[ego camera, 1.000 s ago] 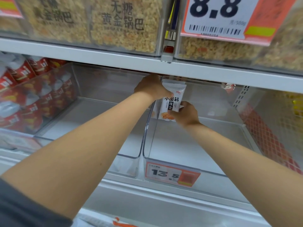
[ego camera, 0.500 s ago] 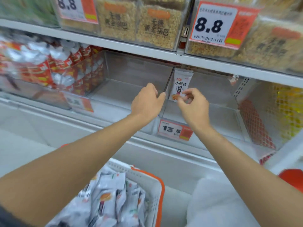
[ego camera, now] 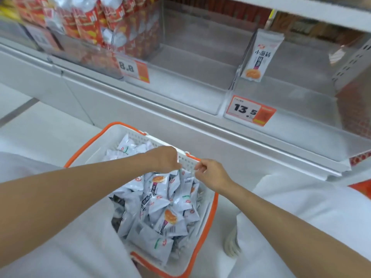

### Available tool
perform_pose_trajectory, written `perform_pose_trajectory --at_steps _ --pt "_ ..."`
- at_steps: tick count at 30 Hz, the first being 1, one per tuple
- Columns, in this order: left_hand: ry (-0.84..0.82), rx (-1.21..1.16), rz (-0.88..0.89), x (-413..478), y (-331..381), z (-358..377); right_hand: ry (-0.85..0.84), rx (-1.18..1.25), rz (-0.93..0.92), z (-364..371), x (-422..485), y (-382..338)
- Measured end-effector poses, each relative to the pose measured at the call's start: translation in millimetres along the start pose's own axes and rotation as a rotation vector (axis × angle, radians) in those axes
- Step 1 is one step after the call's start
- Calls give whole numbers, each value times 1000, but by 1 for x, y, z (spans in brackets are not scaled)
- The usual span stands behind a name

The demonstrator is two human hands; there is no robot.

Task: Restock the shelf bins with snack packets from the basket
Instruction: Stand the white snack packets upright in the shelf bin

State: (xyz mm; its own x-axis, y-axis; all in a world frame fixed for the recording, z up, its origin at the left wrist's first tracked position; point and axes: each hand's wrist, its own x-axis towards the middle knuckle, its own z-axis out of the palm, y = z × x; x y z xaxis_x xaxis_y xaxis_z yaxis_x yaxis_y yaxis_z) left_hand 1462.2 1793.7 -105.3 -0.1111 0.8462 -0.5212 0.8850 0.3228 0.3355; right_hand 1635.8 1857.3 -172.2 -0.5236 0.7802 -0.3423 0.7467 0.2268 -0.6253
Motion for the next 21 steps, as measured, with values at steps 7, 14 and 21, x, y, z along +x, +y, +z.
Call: perform_pose_trajectory --at_steps 7,14,21 --pt "-256 152 -12 9 -13 20 -502 -680 -189 76 -5 41" --pt "-214 191 15 13 -13 3 -179 -681 -377 73 4 24" --pt "-223 -528 132 14 -7 -31 -10 52 -318 -70 -12 -52"
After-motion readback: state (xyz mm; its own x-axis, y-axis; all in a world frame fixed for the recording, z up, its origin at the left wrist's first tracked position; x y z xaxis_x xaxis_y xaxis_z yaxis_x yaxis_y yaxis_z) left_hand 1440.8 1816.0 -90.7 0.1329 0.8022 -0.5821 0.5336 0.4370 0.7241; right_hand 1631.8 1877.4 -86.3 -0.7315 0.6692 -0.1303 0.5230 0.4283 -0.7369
